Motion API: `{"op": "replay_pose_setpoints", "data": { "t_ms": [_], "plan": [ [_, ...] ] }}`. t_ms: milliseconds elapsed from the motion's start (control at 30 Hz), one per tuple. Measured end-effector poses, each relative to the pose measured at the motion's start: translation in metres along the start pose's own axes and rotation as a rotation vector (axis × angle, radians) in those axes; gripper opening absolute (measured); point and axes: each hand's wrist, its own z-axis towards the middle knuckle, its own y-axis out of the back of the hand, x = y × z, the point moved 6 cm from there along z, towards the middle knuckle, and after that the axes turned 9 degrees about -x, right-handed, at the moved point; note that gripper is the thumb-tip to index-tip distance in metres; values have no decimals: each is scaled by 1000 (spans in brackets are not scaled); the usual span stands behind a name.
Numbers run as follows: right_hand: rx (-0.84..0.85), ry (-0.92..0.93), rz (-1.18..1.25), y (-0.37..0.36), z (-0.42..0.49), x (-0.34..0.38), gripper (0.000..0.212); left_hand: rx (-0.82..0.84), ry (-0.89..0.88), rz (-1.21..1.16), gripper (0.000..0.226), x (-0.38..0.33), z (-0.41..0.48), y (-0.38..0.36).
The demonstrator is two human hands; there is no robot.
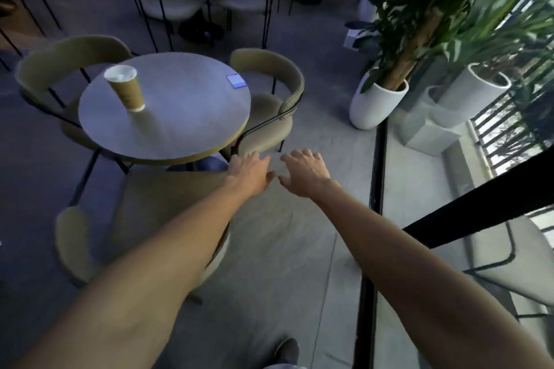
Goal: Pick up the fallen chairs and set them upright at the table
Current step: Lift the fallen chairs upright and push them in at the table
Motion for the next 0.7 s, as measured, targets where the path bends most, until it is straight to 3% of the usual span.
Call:
{"op": "replay_pose_setpoints", "data": {
  "t_ms": [333,700],
  "plan": [
    [-15,25,-27,12,95,-157,50,-106,72,17,44,-87,165,30],
    [54,64,-54,-4,313,-264,53,-69,141,-51,43,-68,388,1]
  ]
}}
